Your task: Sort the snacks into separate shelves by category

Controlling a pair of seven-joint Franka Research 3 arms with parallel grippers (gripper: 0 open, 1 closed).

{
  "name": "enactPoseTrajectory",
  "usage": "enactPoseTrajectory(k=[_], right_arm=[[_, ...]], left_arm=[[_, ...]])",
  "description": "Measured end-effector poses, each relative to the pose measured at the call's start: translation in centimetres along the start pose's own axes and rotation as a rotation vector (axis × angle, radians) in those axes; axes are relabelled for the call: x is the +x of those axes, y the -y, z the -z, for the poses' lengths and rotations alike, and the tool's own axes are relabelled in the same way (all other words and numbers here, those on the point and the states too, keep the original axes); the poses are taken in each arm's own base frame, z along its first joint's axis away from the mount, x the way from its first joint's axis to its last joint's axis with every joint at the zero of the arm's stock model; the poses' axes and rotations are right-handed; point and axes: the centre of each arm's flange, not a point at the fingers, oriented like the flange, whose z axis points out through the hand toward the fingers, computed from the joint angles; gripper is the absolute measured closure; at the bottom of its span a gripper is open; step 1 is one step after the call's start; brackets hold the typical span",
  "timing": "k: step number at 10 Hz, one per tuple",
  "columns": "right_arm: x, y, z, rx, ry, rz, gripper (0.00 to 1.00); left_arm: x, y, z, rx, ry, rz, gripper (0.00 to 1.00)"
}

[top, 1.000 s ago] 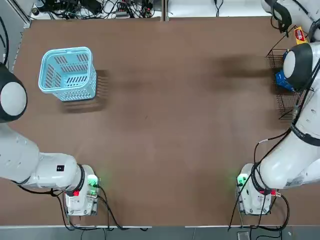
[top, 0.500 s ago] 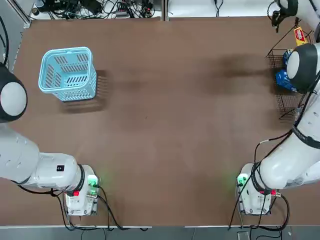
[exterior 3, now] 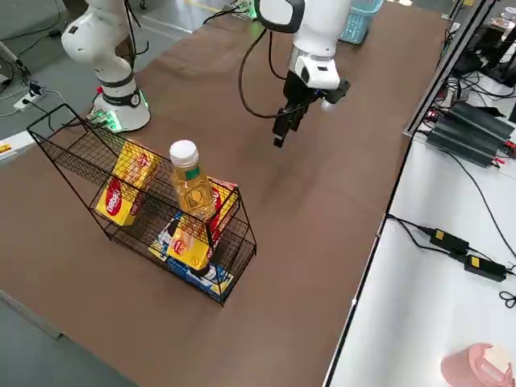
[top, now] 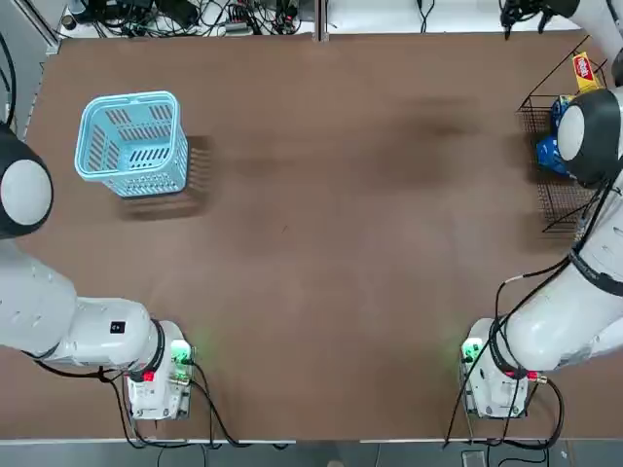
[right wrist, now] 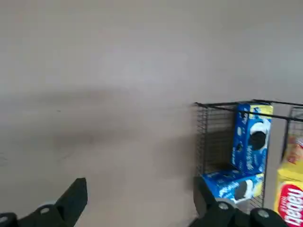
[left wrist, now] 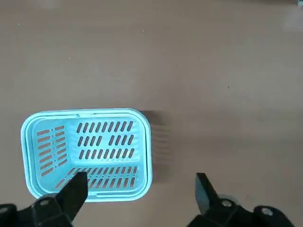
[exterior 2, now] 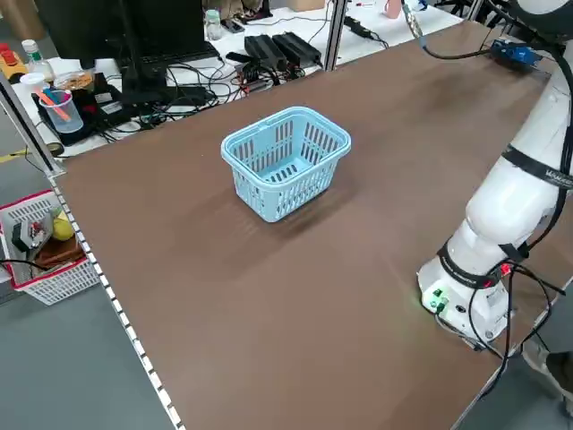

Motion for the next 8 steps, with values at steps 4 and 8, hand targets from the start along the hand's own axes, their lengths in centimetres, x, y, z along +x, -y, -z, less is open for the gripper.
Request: enactPoseTrajectory(k=[4,8], right_arm=[[-0.5,7.1,4.8,0.037,-0.068,-0.014,0.01],[-6.1,3.5,13.3,0.117,-0.021,-0.024,0.01]], left_arm=[[0.0,0.0,0.1,0.000,-0.002,0.000,0.00],[0.0,-0.1,0.2,-0.001,-0.003,-0.002,0.00]])
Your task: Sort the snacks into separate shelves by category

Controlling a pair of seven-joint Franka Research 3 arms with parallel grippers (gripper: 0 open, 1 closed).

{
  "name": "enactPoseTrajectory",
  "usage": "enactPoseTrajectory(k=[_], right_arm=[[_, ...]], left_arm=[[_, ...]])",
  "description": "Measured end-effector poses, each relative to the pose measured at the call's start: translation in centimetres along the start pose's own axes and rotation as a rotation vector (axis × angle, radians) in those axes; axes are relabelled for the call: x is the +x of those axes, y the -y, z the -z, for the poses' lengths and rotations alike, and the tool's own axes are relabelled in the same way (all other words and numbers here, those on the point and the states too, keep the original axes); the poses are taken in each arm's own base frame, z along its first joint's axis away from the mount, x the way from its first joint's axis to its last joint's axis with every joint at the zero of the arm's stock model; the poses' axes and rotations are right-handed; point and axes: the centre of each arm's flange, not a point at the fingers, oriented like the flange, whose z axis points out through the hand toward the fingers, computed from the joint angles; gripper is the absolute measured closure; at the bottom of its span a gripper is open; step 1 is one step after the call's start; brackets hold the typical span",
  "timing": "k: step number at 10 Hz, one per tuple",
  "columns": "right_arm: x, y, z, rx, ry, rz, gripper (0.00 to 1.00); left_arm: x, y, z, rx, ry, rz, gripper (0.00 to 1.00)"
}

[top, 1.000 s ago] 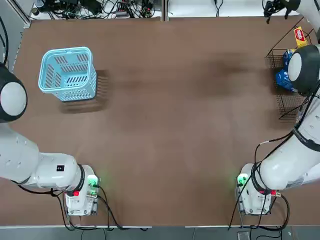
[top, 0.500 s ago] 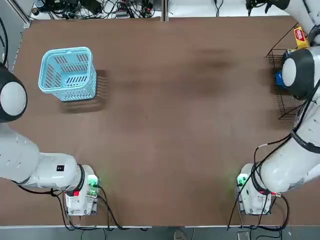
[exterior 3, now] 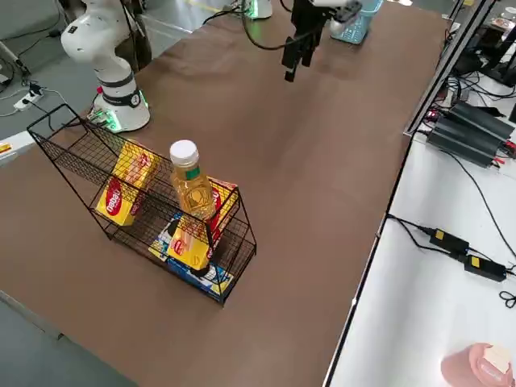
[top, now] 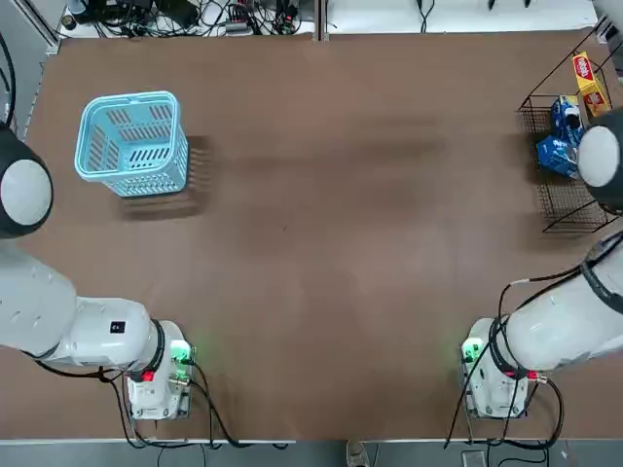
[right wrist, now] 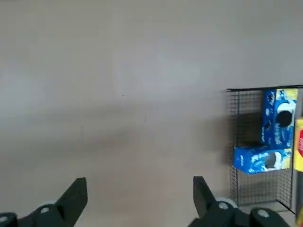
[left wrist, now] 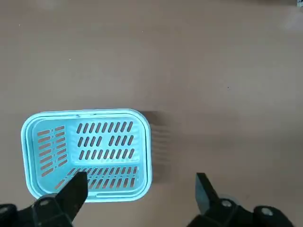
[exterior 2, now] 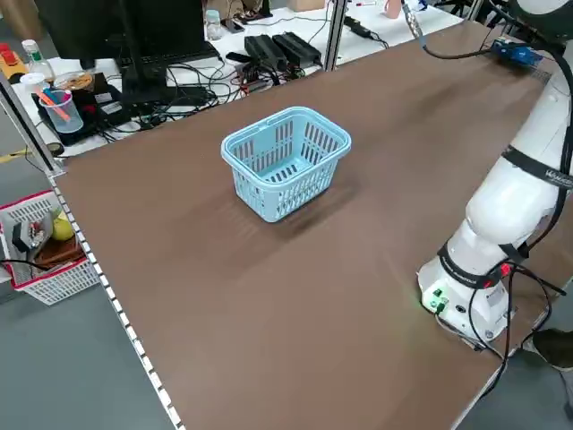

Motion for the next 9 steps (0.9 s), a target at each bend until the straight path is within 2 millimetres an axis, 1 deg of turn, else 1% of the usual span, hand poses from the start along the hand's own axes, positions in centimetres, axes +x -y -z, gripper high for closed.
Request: enactPoseTrajectory(k=[1,2,5,6,7,9], right_arm=[[-1.0,-1.1,1.7,0.009,-0.008,0.015,0.01],[-1.8,-1.7,3.0,0.013,-0.021,0.037,0.01],[-4.1,-2.3,5.5,0.019,-0.044,0.053,0.01],[-4.8,-2.4,5.7,0.020,-0.032,0.053,0.01],[-5.1,-2.4,5.3,0.020,-0.020,0.054,0.01],[-5.0,-2.2,3.0,0.020,-0.005,0.056,0.01]], left_arm=[[0.0,0.0,0.0,0.000,-0.001,0.000,0.00],[0.0,0.0,0.0,0.000,-0.001,0.000,0.00],[0.0,0.0,0.1,0.000,-0.001,0.000,0.00],[0.0,0.0,0.1,0.000,-0.001,-0.001,0.00],[0.0,0.0,0.1,0.000,-0.001,-0.001,0.00],[0.0,-0.1,0.1,0.000,-0.001,-0.001,0.00]])
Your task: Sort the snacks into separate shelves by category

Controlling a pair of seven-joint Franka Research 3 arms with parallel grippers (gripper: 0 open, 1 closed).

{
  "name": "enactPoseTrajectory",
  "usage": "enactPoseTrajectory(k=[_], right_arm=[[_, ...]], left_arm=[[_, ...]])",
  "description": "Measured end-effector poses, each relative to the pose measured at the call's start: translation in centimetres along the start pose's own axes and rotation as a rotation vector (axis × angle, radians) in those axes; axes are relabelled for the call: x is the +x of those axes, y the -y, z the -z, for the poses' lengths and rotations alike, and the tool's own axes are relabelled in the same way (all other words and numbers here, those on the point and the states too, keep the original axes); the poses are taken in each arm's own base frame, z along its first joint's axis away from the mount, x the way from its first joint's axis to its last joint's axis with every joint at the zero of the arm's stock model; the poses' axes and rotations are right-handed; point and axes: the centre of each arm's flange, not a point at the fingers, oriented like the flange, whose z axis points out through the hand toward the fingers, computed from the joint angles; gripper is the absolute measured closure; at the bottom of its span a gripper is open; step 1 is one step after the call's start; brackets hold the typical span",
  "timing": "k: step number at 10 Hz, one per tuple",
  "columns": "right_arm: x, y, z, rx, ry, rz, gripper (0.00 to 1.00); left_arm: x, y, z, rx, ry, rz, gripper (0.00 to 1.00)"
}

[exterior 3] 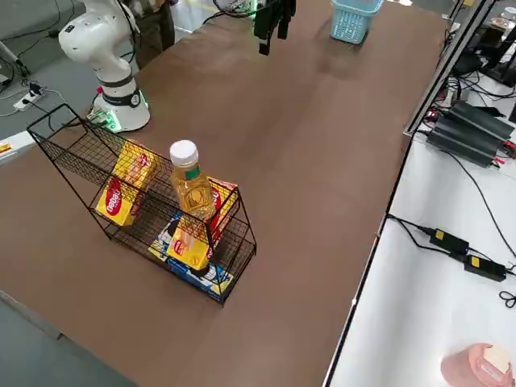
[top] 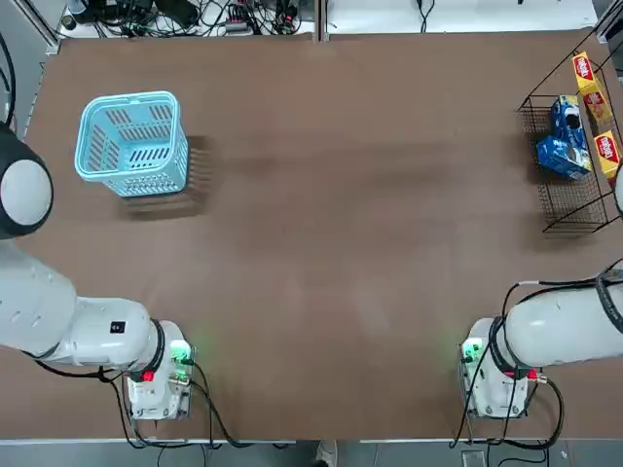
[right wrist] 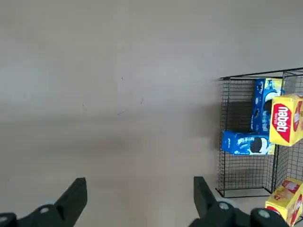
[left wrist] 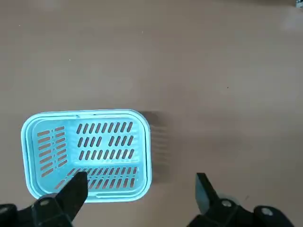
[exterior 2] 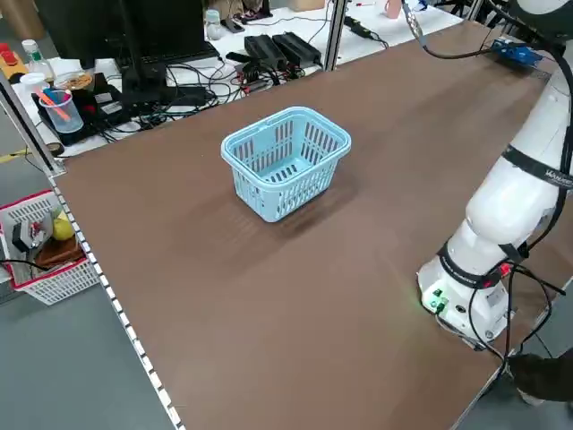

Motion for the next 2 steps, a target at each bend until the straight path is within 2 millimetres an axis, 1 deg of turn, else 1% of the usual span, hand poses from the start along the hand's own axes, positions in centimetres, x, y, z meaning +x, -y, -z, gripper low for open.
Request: enactPoseTrajectory(k=[1,2], right_arm=[[0.03,0.04,-0.87,0.000,0.006,0.001,0.01],[-0.09,0.04,-1.22,0.000,0.007,0.001,0.01]], left_arm=[[0.00,0.00,0.00,0.000,0.000,0.000,0.00],[-0.01,-0.01,-0.01,0.000,0.001,-0.001,0.00]])
